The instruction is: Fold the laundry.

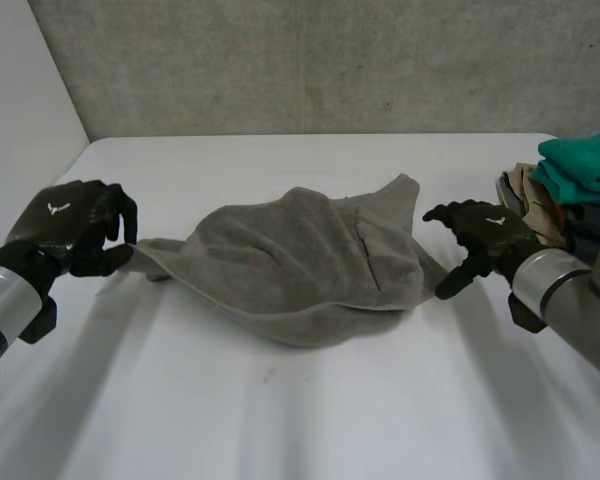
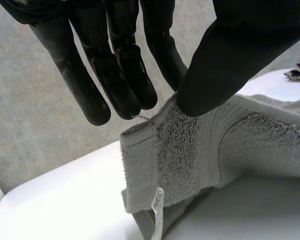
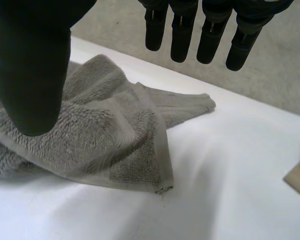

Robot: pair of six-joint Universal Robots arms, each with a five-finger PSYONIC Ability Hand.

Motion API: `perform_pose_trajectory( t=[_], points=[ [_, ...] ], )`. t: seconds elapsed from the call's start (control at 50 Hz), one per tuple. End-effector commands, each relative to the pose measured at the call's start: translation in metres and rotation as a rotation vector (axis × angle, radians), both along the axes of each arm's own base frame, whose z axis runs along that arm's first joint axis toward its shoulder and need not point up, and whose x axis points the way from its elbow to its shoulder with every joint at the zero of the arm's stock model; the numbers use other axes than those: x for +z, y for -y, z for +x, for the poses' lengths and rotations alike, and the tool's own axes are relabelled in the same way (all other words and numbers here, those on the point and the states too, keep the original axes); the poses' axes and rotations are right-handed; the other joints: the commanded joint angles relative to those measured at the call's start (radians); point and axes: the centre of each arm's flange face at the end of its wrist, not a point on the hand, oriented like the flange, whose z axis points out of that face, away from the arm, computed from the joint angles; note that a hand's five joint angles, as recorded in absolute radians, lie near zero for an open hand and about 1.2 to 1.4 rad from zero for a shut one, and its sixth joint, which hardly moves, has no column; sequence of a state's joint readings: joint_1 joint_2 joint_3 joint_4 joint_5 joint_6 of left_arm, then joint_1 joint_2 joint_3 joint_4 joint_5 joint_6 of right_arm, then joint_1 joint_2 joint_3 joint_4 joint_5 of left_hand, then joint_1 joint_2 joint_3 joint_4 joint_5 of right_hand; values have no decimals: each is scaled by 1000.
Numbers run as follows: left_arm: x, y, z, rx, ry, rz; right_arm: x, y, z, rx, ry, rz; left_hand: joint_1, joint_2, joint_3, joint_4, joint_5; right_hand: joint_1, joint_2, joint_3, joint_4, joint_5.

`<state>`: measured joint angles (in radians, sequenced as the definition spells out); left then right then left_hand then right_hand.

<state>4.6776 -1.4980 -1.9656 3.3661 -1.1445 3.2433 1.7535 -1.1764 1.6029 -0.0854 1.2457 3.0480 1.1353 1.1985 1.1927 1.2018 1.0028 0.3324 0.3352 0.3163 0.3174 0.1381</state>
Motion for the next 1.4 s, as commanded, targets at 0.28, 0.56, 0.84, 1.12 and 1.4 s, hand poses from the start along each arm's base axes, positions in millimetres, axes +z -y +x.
perform_pose_trajectory(
  t=[0.28,0.56,0.84,1.12,1.4],
  points=[
    [55,0,-8,-21,-106,-97,-54,10,35,21,7,202,261,198,204,194,219,241,238,257,256,261],
    [53,3,1,20,-102,-77,-56,31,53,-2,-58,60,261,198,204,194,219,1064,1061,1080,1079,1084],
    [22,-39,11,-116,147,241,98,-63,-12,285,-677,-174,261,198,204,194,219,1064,1061,1080,1079,1084],
    [-17,57,-8,-107,357,143,47,-11,12,324,-922,-112,261,198,204,194,219,1064,1061,1080,1079,1084],
    [223,148,5,209,-130,-815,224,54,52,-168,-249,-1144,261,198,204,194,219,1064,1061,1080,1079,1084]
  ],
)
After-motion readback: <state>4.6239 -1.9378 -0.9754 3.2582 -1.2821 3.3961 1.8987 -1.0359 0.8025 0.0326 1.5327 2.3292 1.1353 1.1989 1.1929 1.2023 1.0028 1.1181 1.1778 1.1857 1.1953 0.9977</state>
